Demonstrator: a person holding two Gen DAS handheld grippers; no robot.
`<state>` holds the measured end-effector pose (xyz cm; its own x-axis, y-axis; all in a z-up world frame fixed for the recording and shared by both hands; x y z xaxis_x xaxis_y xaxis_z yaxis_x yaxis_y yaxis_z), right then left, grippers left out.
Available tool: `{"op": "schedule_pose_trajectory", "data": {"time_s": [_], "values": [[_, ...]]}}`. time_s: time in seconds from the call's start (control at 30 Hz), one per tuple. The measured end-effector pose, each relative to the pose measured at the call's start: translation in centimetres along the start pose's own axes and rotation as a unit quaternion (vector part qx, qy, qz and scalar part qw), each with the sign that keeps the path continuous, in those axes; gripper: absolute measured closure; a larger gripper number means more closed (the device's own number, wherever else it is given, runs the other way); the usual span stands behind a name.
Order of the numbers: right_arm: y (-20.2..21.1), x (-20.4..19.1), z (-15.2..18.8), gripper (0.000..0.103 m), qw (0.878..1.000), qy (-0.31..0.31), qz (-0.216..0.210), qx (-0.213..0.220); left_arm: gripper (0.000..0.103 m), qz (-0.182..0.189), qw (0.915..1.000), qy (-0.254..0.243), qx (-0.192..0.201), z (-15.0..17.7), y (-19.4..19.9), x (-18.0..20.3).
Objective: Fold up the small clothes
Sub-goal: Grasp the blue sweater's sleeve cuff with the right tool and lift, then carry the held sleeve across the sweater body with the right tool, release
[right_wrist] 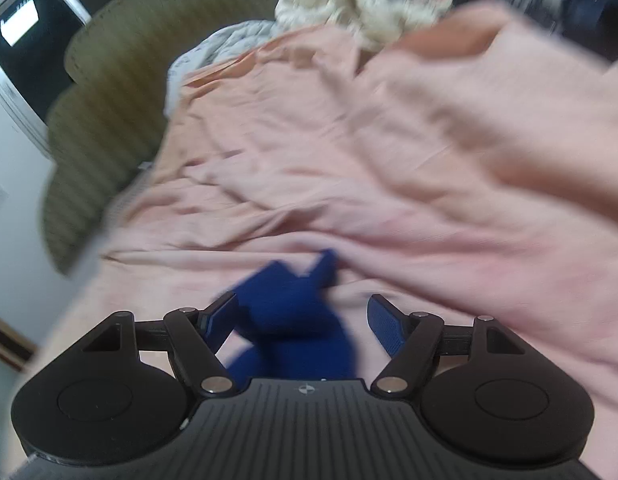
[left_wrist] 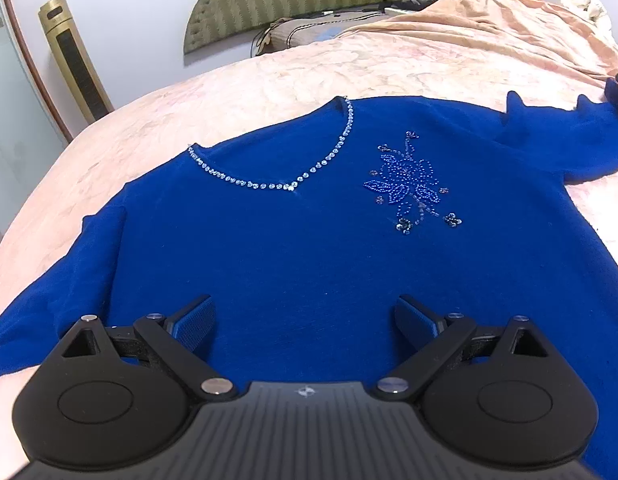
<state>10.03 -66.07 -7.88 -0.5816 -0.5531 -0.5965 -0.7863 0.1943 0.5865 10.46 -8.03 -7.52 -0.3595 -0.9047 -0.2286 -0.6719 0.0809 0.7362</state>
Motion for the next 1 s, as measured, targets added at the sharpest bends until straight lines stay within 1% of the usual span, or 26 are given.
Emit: {"op": "schedule_pose_trajectory", "data": {"time_s": [0.03, 0.07, 0.1, 0.13, 0.2, 0.27, 0.3, 0.33, 0.37, 0.4, 0.43, 0.5, 0.53, 0.57, 0.63, 0.7, 0.77, 0.8, 0.83, 0.87, 1.0], "values": [[-0.3, -0.2, -0.3, 0.056, 1.0, -0.01, -0.003, 0.005, 0.006, 0.0, 1.0, 0.001, -0.002, 0.0, 0.0, 0.0], [0.2, -0.4, -0.5, 0.081, 1.0, -0.011, 0.0, 0.008, 0.006, -0.001, 1.0, 0.001, -0.002, -0.1, 0.0, -0.1], [0.5, -0.5, -0.7, 0.091, 1.0, -0.01, 0.006, 0.013, 0.006, -0.001, 1.0, -0.001, -0.002, -0.1, 0.0, -0.1], [1.2, -0.7, -1.2, 0.093, 1.0, -0.001, 0.013, 0.027, 0.006, -0.002, 1.0, -0.003, 0.0, -0.2, 0.1, 0.0], [3.5, -0.8, -2.3, 0.093, 0.996, 0.035, 0.039, 0.069, 0.006, -0.007, 0.9999, -0.009, 0.005, -0.2, 0.1, 0.0], [6.2, -0.7, -3.5, 0.095, 0.988, 0.066, 0.077, 0.118, 0.006, -0.009, 0.9999, -0.013, 0.005, -0.2, 0.0, 0.1], [7.1, -0.4, -3.9, 0.095, 0.982, 0.076, 0.102, 0.138, 0.006, -0.007, 0.9999, -0.013, 0.004, -0.2, 0.0, 0.2], [8.2, 0.1, -4.1, 0.095, 0.975, 0.085, 0.135, 0.153, 0.006, -0.004, 0.9999, -0.011, 0.004, -0.1, -0.1, 0.2], [8.9, 0.6, -4.0, 0.092, 0.969, 0.089, 0.164, 0.16, 0.006, -0.002, 1.0, -0.009, 0.004, -0.1, -0.1, 0.2], [9.3, 1.2, -3.8, 0.087, 0.968, 0.085, 0.176, 0.156, 0.006, -0.001, 1.0, -0.008, 0.003, -0.1, -0.1, 0.2], [9.1, 2.0, -3.3, 0.083, 0.972, 0.073, 0.178, 0.138, 0.006, 0.0, 1.0, -0.006, 0.003, -0.1, -0.1, 0.2], [7.9, 3.3, -2.2, 0.079, 0.984, 0.039, 0.148, 0.092, 0.006, 0.001, 1.0, -0.006, 0.004, -0.1, 0.0, 0.2], [7.4, 4.0, -1.7, 0.07, 0.988, 0.011, 0.131, 0.076, 0.006, 0.001, 1.0, -0.006, 0.005, -0.1, 0.1, 0.2], [7.0, 4.7, -1.4, 0.065, 0.991, -0.016, 0.114, 0.069, 0.006, 0.0, 1.0, -0.007, 0.006, -0.1, 0.2, 0.1], [6.3, 5.5, -1.1, 0.065, 0.991, -0.048, 0.098, 0.072, 0.006, -0.002, 0.9999, -0.006, 0.008, -0.1, 0.4, 0.0], [6.0, 5.7, -1.0, 0.066, 0.99, -0.056, 0.101, 0.079, 0.006, -0.005, 0.9999, -0.004, 0.01, -0.1, 0.6, -0.4], [5.9, 5.8, -1.1, 0.064, 0.989, -0.057, 0.107, 0.083, 0.006, -0.009, 0.9999, 0.001, 0.011, -0.1, 0.7, -0.8], [6.1, 5.9, -1.0, 0.062, 0.987, -0.056, 0.123, 0.089, 0.006, -0.01, 0.9999, 0.005, 0.009, 0.0, 0.7, -1.0], [6.6, 6.1, -0.9, 0.054, 0.983, -0.057, 0.144, 0.097, 0.006, -0.011, 0.9999, 0.009, 0.007, 0.0, 0.7, -1.2], [7.0, 6.2, -0.7, 0.049, 0.981, -0.056, 0.157, 0.103, 0.006, -0.01, 0.9999, 0.012, 0.006, 0.0, 0.6, -1.3], [7.0, 5.7, 0.2, 0.048, 0.984, -0.041, 0.146, 0.093, 0.006, -0.01, 0.9998, 0.016, 0.004, 0.1, 0.5, -1.5]]}}
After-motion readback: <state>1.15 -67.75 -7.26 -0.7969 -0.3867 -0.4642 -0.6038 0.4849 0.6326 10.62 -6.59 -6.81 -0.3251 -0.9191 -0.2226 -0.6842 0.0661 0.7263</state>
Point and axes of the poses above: each gripper's, at about its wrist camera, not at the fingertips, and y roughly against the way its jaws point, x to its right, z to its underside, the point moved 9 cm from there along -y, roughly the way its jaws point, and after that the axes turned 2 degrees about -y, right-handed, at the moved point
